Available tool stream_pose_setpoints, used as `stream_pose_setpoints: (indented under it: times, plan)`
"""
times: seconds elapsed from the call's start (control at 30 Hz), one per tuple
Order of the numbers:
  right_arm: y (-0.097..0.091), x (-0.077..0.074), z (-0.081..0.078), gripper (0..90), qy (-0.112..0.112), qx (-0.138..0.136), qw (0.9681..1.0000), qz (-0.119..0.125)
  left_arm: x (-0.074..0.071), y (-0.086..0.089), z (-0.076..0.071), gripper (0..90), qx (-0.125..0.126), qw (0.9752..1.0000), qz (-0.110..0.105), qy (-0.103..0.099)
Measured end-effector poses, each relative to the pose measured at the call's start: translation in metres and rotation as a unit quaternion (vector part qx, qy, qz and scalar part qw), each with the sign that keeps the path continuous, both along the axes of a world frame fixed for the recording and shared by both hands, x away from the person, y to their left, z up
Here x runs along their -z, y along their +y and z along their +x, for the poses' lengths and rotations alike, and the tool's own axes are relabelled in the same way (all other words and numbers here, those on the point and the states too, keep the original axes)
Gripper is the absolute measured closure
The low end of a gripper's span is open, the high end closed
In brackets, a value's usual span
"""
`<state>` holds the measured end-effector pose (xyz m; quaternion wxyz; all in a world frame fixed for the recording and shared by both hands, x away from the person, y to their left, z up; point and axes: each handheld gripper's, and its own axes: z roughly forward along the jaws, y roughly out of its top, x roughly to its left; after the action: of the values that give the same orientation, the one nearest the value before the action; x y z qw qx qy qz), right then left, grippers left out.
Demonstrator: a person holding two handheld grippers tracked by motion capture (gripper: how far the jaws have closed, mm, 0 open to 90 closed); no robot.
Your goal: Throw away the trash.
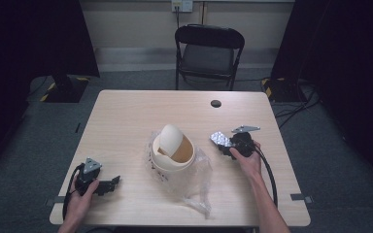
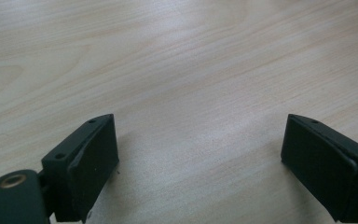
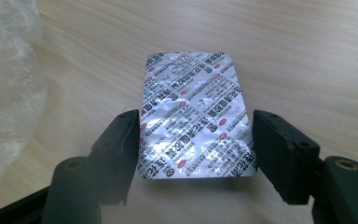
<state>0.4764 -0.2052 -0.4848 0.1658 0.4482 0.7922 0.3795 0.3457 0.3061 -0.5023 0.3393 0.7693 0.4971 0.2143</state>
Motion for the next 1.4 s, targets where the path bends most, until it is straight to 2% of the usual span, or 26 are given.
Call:
stream_pose_setpoints:
  times: [0.27,0.4,0.53,0.77,0.93,1.17,1.4]
  plan:
    - [0.002,-0.012,-0.013,34.0,-0.006,-0.009,0.9998,0.018,0.000,0.000,0.000,10.4,0.000,1.0000,0.000,0.000]
    - [0.000,-0.016,-0.017,34.0,-0.008,-0.008,0.9991,0.042,0.000,0.000,0.000,10.4,0.000,1.0000,-0.001,-0.001]
    - [-0.001,-0.021,-0.022,34.0,-0.010,-0.014,0.9991,0.039,0.000,0.000,0.000,10.4,0.000,1.0000,-0.001,0.000]
    - [-0.006,-0.035,-0.034,34.0,-0.017,-0.018,0.9983,0.053,0.000,0.000,0.000,10.4,0.000,1.0000,0.000,0.000]
    - [-0.004,-0.044,-0.043,34.0,-0.022,-0.031,0.9978,0.054,0.000,0.000,0.000,10.4,0.000,1.0000,-0.001,0.000]
    - [-0.003,-0.058,-0.056,34.0,-0.029,-0.036,0.9969,0.063,0.000,0.000,0.000,10.4,0.000,1.0000,0.000,0.000]
    - [0.001,-0.075,-0.071,34.0,-0.038,-0.053,0.9944,0.083,0.000,0.000,0.000,10.3,0.000,1.0000,0.000,0.000]
